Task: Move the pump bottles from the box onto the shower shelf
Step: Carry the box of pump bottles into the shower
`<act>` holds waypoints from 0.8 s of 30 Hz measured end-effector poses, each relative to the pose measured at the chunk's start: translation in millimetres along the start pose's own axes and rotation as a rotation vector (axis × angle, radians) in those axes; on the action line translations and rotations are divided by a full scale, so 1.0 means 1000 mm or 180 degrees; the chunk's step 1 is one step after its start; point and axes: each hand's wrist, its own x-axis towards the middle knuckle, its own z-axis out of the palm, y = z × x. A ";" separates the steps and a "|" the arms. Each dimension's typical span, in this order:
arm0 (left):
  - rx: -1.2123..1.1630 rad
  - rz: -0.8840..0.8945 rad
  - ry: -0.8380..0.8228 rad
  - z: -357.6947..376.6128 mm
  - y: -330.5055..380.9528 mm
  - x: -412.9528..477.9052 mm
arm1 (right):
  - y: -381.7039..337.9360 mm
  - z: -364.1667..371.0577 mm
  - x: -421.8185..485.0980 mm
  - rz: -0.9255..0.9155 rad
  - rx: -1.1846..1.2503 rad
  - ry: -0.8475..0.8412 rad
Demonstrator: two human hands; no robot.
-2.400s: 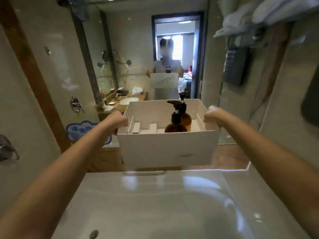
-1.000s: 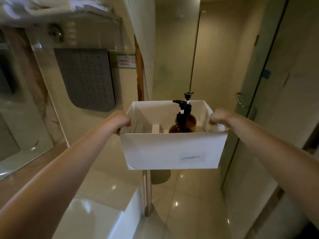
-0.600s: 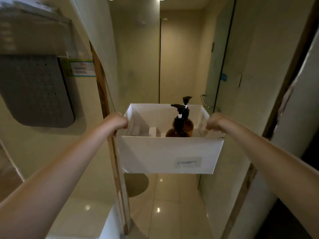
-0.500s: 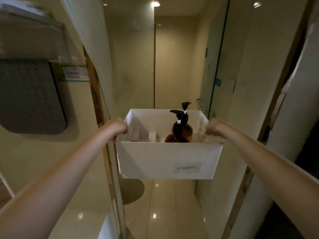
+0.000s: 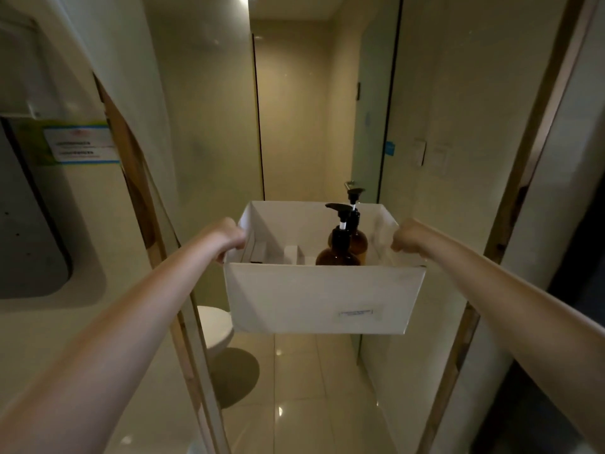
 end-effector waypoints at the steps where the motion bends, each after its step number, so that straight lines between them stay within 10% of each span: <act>1: -0.0006 0.0003 -0.0037 0.002 0.000 0.007 | -0.001 0.001 0.006 0.0006 -0.0010 -0.0004; 24: -0.0491 -0.0248 0.0123 0.039 0.069 0.220 | -0.058 -0.015 0.258 -0.0282 0.0150 -0.0082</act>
